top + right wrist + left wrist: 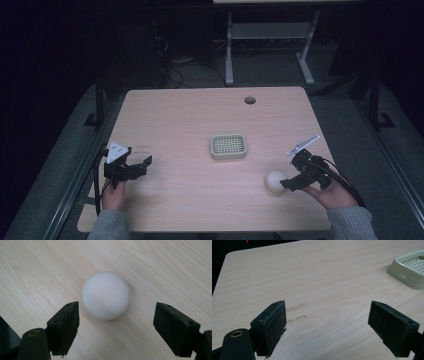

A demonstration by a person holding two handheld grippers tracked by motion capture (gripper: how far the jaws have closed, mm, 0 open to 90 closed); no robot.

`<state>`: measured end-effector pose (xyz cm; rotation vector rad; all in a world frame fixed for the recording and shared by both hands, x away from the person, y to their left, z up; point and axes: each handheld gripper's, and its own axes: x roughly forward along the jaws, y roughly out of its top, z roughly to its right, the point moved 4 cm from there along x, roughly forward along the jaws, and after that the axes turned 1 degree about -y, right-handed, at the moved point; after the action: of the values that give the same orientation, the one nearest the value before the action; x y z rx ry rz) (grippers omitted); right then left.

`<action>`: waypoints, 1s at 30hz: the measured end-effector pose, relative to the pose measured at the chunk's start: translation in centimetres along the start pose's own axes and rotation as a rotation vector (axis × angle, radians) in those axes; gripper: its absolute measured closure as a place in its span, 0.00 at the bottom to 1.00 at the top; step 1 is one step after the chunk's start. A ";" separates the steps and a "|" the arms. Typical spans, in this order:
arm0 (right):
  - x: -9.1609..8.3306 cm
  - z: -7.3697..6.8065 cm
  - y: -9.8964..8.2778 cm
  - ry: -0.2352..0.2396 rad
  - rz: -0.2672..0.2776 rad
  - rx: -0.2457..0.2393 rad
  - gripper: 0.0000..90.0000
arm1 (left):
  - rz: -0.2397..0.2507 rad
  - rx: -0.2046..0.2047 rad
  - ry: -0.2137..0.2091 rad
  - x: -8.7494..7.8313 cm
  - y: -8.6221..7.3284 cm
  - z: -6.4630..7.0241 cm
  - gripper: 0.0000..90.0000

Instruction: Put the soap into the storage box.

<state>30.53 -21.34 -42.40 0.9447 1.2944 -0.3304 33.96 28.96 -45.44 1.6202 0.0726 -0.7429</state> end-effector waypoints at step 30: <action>3.1 -1.0 2.2 0.014 -0.101 -0.060 0.20 | -0.006 0.001 0.002 0.0 -0.1 -0.1 0.16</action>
<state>32.26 -18.35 -44.35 0.8344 1.3608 -0.3616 33.98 29.03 -45.52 1.6222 0.0783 -0.7464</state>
